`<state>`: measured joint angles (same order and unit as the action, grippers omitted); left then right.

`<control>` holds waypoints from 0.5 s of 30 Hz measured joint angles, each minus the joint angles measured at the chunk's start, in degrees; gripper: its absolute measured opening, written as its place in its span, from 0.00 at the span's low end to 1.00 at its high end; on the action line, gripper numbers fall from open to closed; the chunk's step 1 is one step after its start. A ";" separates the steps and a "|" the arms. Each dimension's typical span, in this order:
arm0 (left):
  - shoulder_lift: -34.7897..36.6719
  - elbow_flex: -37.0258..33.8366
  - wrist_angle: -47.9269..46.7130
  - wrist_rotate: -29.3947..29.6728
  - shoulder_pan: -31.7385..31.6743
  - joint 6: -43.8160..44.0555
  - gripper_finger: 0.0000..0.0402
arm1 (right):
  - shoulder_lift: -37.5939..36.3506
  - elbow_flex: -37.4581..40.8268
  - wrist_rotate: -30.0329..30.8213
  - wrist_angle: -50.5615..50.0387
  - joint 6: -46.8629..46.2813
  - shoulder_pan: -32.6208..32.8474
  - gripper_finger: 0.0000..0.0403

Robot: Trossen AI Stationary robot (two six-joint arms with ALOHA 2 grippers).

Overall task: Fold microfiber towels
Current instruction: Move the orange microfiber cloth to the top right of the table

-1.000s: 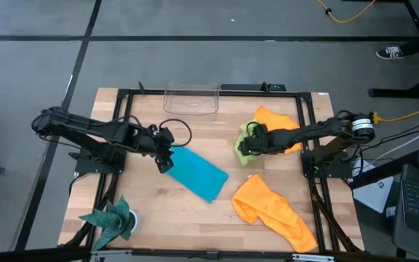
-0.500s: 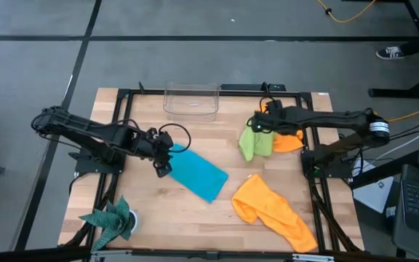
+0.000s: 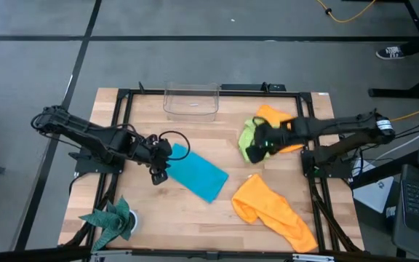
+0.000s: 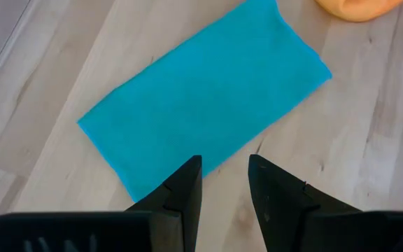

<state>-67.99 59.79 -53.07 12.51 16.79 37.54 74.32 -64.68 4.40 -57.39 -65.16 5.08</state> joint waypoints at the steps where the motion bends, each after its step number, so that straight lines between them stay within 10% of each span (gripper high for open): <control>1: 0.00 0.00 -0.01 0.00 0.24 0.00 0.27 | 0.29 0.75 -0.07 1.30 -3.38 2.24 0.58; 15: 0.00 -0.04 0.12 0.03 0.93 -0.13 0.27 | 11.01 8.00 -11.92 15.03 -32.38 28.39 0.58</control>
<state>-67.99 59.75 -52.95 12.54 17.72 37.41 85.33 -56.68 -7.53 -42.36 -97.54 33.48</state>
